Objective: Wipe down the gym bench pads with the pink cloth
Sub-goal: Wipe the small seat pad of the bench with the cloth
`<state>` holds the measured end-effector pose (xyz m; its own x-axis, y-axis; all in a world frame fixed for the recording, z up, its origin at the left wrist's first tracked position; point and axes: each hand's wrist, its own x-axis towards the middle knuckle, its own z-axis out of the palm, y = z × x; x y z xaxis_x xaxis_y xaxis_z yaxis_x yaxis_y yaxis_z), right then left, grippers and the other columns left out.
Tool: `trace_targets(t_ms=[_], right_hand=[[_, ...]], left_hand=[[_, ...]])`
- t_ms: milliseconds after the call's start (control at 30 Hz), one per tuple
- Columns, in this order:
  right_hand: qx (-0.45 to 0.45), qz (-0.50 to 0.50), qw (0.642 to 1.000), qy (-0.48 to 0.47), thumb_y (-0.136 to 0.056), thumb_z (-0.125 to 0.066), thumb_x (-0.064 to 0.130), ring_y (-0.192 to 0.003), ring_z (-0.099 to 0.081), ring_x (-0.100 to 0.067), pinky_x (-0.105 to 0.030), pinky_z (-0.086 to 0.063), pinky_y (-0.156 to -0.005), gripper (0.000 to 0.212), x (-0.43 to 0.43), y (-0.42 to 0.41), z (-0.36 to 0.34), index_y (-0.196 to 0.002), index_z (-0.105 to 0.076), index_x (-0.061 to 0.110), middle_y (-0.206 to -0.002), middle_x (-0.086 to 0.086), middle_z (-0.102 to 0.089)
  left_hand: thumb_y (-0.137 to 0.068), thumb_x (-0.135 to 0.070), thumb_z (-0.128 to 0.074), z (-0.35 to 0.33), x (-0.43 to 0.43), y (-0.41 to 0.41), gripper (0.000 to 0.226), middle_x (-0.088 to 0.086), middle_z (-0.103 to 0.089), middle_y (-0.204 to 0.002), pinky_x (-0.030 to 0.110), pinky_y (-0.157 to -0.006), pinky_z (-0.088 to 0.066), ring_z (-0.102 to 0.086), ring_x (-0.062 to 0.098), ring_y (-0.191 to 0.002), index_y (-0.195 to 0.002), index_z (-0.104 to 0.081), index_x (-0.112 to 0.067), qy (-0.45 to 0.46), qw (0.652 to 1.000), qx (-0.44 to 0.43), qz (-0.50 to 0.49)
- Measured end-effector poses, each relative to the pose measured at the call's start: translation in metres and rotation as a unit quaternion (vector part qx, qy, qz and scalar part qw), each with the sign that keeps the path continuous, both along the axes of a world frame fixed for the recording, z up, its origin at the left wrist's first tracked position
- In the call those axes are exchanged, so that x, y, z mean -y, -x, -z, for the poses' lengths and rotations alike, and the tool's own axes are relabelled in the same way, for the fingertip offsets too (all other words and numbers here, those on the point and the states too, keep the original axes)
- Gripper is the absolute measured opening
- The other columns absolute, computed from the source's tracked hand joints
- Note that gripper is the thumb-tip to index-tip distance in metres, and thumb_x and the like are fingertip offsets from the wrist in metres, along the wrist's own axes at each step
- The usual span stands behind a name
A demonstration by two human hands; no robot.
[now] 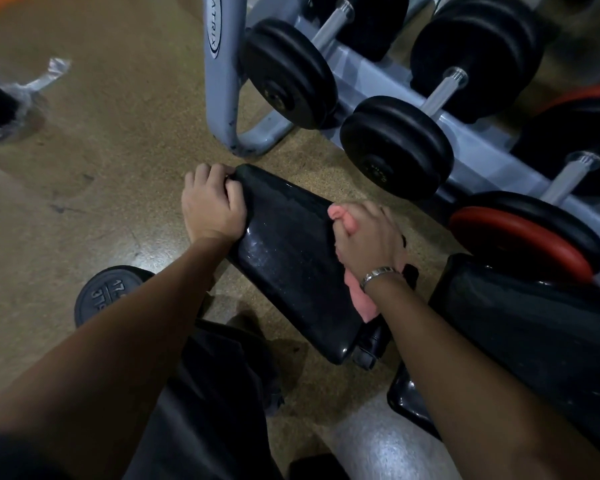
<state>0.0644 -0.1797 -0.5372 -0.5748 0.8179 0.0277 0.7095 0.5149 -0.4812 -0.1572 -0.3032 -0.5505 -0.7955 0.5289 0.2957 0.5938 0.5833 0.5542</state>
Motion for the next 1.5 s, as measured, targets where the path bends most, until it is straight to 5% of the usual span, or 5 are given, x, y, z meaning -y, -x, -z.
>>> trace_targets(t_ms=[500,667,900,1067,1500], right_hand=[[-0.028,-0.071,0.997,-0.015,-0.09,-0.059,0.041,-0.099,-0.059,-0.018,-0.04,-0.051,-0.086,0.023,0.03,-0.035,0.015,-0.105,-0.074,0.036,-0.11,0.014,-0.068],[0.006,0.028,1.0,-0.001,-0.096,-0.053,0.04,-0.106,-0.055,-0.023,-0.039,-0.048,-0.09,0.027,0.023,-0.011,0.002,-0.111,-0.073,0.032,-0.117,0.007,-0.067],[-0.031,-0.093,0.993,-0.061,-0.086,-0.058,0.045,-0.092,-0.055,-0.017,-0.038,-0.055,-0.079,0.024,0.043,-0.048,0.021,-0.096,-0.076,0.034,-0.102,0.013,-0.068],[-0.009,0.071,0.997,0.02,-0.094,-0.054,0.047,-0.1,-0.05,-0.014,-0.035,-0.049,-0.084,0.026,0.064,-0.015,0.001,-0.109,-0.073,0.039,-0.12,0.015,-0.064],[-0.053,-0.129,0.985,-0.101,-0.087,-0.068,0.04,-0.092,-0.059,-0.017,-0.032,-0.053,-0.079,0.016,0.083,-0.053,0.024,-0.1,-0.075,0.034,-0.114,0.016,-0.069]], left_hand=[[-0.088,-0.028,-0.047,0.0,0.001,0.001,0.036,0.015,-0.064,-0.102,0.048,-0.083,-0.047,-0.056,0.038,-0.097,-0.108,-0.071,-0.009,0.015,1.0,0.001,-0.002],[-0.088,-0.028,-0.049,-0.001,0.0,0.001,0.034,0.015,-0.063,-0.102,0.047,-0.081,-0.047,-0.056,0.038,-0.097,-0.107,-0.07,-0.01,0.02,1.0,-0.005,-0.002],[-0.088,-0.027,-0.049,-0.001,0.001,-0.001,0.032,0.015,-0.062,-0.1,0.046,-0.079,-0.046,-0.055,0.038,-0.096,-0.105,-0.069,-0.01,0.02,1.0,-0.011,-0.003],[-0.089,-0.026,-0.05,0.0,0.001,0.001,0.031,0.016,-0.063,-0.101,0.046,-0.08,-0.045,-0.055,0.038,-0.095,-0.105,-0.069,-0.008,0.016,1.0,-0.015,-0.002],[-0.089,-0.029,-0.048,-0.001,0.001,0.001,0.035,0.014,-0.063,-0.105,0.044,-0.085,-0.044,-0.056,0.037,-0.1,-0.109,-0.07,-0.011,0.021,1.0,-0.006,-0.005]])
